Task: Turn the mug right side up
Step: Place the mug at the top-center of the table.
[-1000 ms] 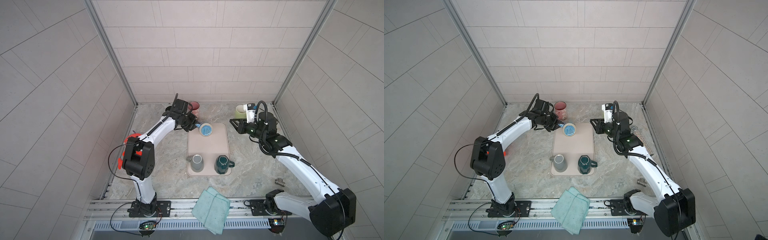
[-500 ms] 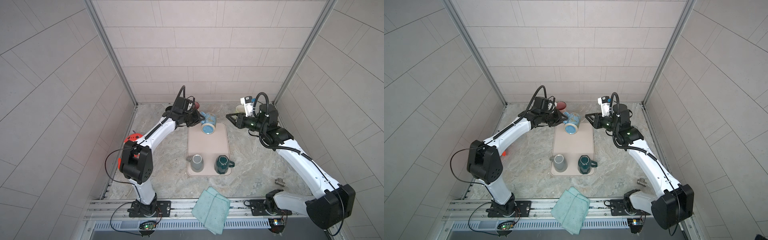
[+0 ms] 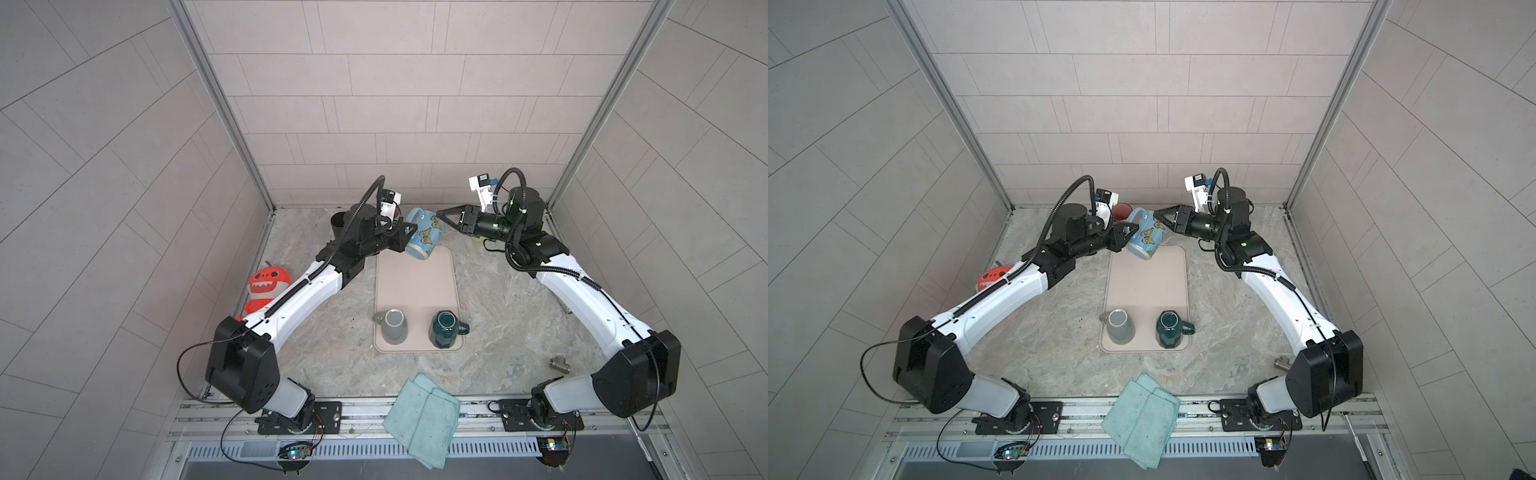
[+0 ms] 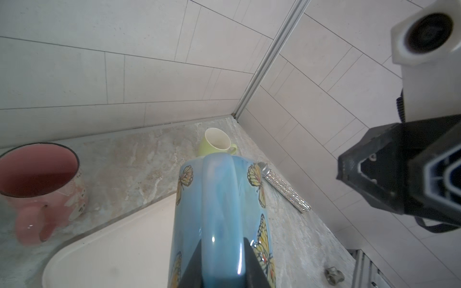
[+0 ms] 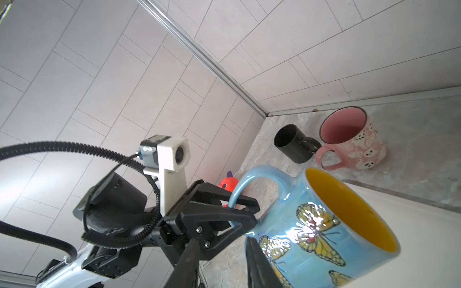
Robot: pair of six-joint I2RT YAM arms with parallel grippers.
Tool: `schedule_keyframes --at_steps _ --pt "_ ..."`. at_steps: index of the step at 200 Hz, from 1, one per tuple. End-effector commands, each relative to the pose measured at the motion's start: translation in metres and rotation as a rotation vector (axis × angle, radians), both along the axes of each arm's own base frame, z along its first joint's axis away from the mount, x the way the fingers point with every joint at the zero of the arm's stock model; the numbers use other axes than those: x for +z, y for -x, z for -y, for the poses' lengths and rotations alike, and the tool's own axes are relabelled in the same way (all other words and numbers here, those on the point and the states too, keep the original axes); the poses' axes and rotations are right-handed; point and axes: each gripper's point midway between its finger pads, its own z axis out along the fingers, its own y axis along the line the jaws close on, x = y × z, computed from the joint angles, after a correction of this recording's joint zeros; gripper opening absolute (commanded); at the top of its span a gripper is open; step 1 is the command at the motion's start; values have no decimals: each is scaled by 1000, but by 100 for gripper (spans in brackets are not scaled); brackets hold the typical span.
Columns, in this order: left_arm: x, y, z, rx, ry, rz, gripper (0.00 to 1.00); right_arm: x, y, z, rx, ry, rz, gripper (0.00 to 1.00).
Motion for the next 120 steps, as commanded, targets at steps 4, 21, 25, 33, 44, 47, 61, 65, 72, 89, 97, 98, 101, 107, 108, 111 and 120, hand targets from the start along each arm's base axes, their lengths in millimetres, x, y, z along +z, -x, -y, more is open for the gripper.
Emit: schedule_keyframes --at_steps 4,21,25,33,44,47,61,65,72,89,97,98,101,107,108,111,120 --pt "73 -2 -9 73 65 294 0 25 -2 -7 60 -174 -35 32" --pt "75 -5 -14 112 81 313 0 23 -1 -9 60 -179 -53 32" --pt "75 -6 -15 120 85 317 0 21 -1 -9 60 -175 -58 32" --pt "76 -6 -16 128 92 322 0 18 -1 -10 59 -168 -69 32" --pt "79 -6 -15 133 104 336 0 14 -2 -11 60 -167 -87 32" --pt "79 -6 -16 137 106 339 0 13 -2 -12 62 -169 -93 32" --pt "84 -4 -15 143 114 362 0 9 -4 -17 69 -188 -112 32" --pt "86 -3 -14 143 115 368 0 8 -5 -18 73 -195 -121 32" --pt "87 -3 -13 147 115 374 0 6 -7 -21 81 -209 -134 32" --pt "91 -1 -11 145 116 398 0 3 -11 -29 107 -252 -167 32" --pt "93 1 -10 142 118 406 0 2 -13 -32 116 -276 -180 32" --pt "93 1 -10 143 117 407 0 2 -14 -32 116 -279 -182 32" --pt "94 1 -10 144 118 410 0 1 -15 -33 119 -285 -188 32" --pt "96 3 -9 142 118 417 0 0 -17 -35 123 -297 -197 32" --pt "96 3 -9 142 119 419 0 0 -17 -35 124 -299 -196 32" --pt "97 4 -8 141 119 423 0 0 -18 -35 125 -304 -199 32" --pt "98 5 -7 140 116 430 0 -1 -20 -37 130 -312 -207 32"
